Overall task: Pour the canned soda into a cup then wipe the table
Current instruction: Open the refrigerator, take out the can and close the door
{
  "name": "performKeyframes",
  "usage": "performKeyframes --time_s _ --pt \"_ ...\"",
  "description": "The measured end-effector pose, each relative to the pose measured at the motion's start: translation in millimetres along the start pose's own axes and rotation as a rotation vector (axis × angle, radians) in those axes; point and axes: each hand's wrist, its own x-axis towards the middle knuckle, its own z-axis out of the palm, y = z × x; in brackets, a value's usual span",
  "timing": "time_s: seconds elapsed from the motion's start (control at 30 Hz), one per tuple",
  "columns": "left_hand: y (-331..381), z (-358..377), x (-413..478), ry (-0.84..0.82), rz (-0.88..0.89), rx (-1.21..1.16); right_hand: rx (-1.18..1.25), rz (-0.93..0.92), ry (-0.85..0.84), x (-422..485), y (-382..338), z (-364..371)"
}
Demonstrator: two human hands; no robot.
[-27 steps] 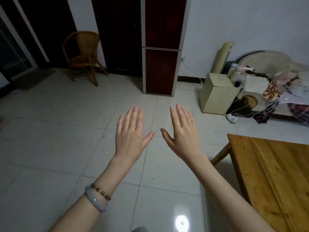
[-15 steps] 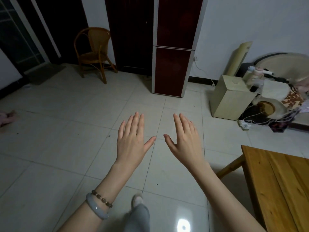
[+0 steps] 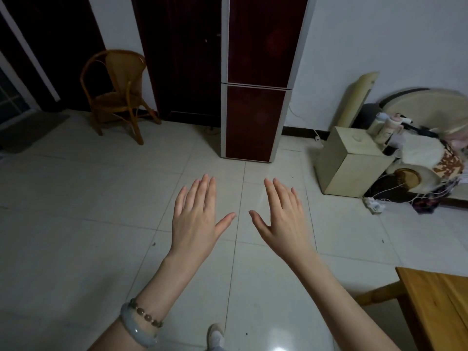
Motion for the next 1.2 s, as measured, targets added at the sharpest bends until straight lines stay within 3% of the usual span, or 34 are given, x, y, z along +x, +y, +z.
performKeyframes --time_s 0.5,0.97,1.2 --pt "-75.2 84.3 184.3 -0.041 0.002 -0.026 0.02 0.006 -0.017 191.5 10.9 94.9" --pt "-121.6 182.5 459.7 -0.009 0.004 0.01 0.065 -0.048 0.029 458.1 70.9 210.1" --pt "-138.3 228.3 557.2 -0.022 -0.001 0.006 0.015 -0.06 0.03 556.7 94.8 253.1"
